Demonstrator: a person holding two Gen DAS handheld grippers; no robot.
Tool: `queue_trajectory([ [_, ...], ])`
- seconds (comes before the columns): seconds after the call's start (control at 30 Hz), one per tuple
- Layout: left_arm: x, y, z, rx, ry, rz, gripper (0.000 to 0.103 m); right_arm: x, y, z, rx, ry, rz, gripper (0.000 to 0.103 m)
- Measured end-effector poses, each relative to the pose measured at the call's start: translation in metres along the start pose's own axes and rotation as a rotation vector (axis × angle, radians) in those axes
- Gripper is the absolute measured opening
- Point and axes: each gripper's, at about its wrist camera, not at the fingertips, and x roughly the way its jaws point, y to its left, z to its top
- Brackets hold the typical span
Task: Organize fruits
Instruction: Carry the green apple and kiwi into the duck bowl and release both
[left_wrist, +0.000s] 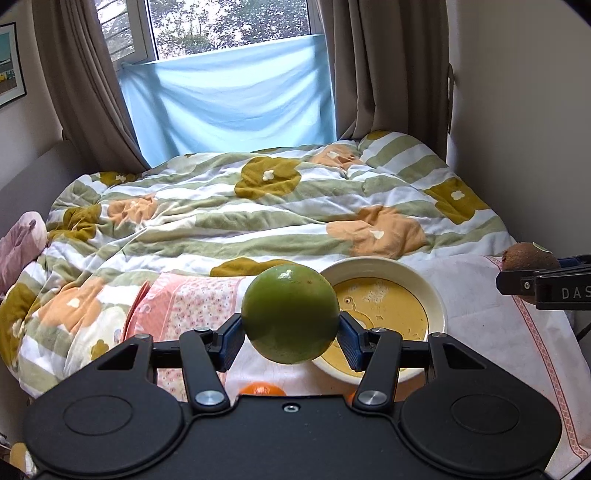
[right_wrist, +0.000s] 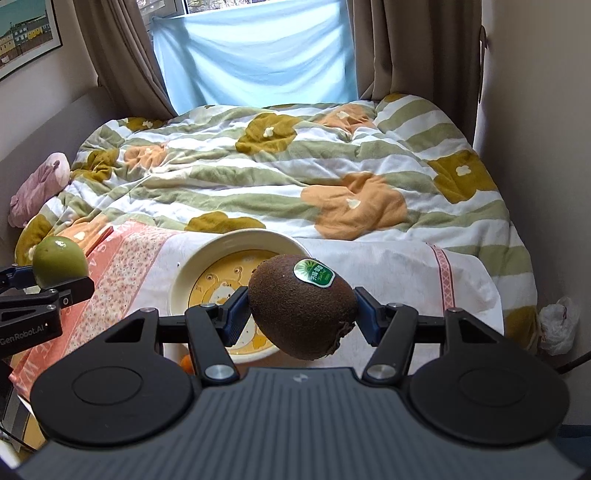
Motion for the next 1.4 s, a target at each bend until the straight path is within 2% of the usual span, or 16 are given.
queue_trajectory([
  [0.13, 0.029, 0.007, 0.016, 0.041, 0.012, -0.037, 0.059, 0.021, 0.006, 0.015, 0.024, 0.0, -0.029, 0.075],
  [0.37, 0.093, 0.004, 0.032, 0.154, 0.055, -0.107, 0.059, 0.073, 0.013, 0.031, 0.085, 0.051, -0.069, 0.075],
  [0.67, 0.172, -0.024, 0.029, 0.335, 0.121, -0.201, 0.059, 0.125, 0.009, 0.034, 0.179, 0.108, -0.142, 0.075],
  [0.97, 0.202, -0.053, 0.017, 0.477, 0.135, -0.235, 0.058, 0.143, 0.004, 0.03, 0.229, 0.131, -0.172, 0.075],
  [1.03, 0.203, -0.056, 0.015, 0.5, 0.112, -0.229, 0.057, 0.145, 0.003, 0.028, 0.239, 0.138, -0.174, 0.075],
  [1.3, 0.203, -0.052, 0.019, 0.473, 0.129, -0.25, 0.058, 0.148, 0.002, 0.026, 0.246, 0.14, -0.167, 0.075],
  [1.37, 0.198, -0.051, 0.02, 0.474, 0.104, -0.243, 0.074, 0.147, 0.003, 0.026, 0.246, 0.14, -0.164, 0.075],
  [1.4, 0.195, -0.05, 0.021, 0.469, 0.094, -0.246, 0.093, 0.147, 0.003, 0.026, 0.246, 0.14, -0.162, 0.075],
])
